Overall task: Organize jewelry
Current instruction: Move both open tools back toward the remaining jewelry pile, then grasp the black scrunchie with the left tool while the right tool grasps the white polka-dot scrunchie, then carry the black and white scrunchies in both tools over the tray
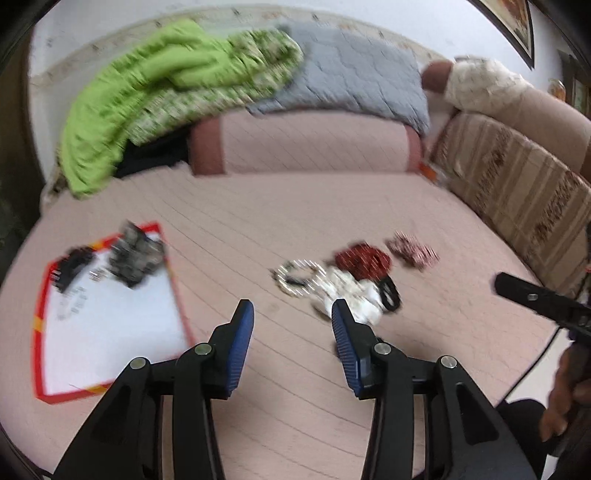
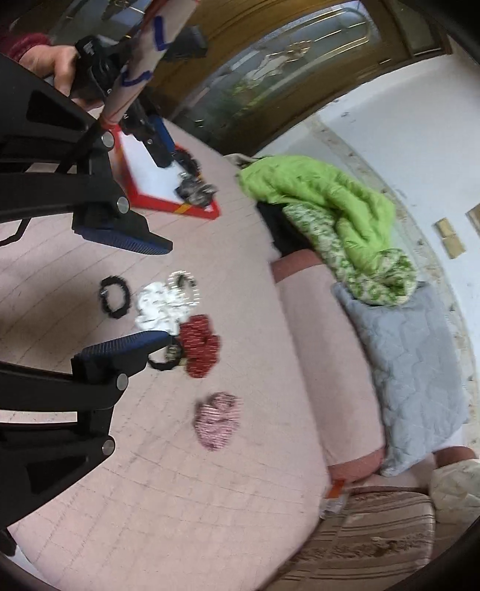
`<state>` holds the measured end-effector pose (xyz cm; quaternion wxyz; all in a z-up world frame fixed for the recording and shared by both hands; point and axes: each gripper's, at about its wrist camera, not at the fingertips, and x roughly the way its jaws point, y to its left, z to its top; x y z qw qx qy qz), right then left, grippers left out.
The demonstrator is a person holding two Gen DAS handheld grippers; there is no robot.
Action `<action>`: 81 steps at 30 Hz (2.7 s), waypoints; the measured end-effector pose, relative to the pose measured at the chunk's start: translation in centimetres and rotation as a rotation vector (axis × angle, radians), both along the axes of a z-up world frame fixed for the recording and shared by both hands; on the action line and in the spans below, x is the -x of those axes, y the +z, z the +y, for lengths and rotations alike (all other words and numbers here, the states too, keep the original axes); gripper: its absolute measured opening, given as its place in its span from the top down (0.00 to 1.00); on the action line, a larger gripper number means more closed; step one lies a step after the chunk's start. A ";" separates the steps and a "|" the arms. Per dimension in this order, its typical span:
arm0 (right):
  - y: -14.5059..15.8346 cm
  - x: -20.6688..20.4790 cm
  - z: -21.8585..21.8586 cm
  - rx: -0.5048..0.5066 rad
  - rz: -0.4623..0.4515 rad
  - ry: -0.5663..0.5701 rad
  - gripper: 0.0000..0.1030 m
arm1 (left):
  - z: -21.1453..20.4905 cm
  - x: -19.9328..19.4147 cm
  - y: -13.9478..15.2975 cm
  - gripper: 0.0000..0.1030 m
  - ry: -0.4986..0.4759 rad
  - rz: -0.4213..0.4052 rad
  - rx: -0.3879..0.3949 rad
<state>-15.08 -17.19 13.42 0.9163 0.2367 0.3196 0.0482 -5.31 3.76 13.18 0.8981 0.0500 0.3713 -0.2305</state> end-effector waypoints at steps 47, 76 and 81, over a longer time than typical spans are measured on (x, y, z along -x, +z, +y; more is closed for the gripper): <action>-9.8 -13.5 8.0 0.226 0.178 0.297 0.62 | 1.5 -3.8 -6.8 0.92 -0.030 0.038 0.001; -5.7 -8.5 3.5 -0.110 -0.061 0.185 0.90 | 2.8 -3.6 -6.3 0.92 0.006 0.009 0.012; -5.7 -8.5 3.8 -0.104 -0.062 0.199 0.90 | 3.0 -3.7 -6.1 0.92 0.014 0.000 0.006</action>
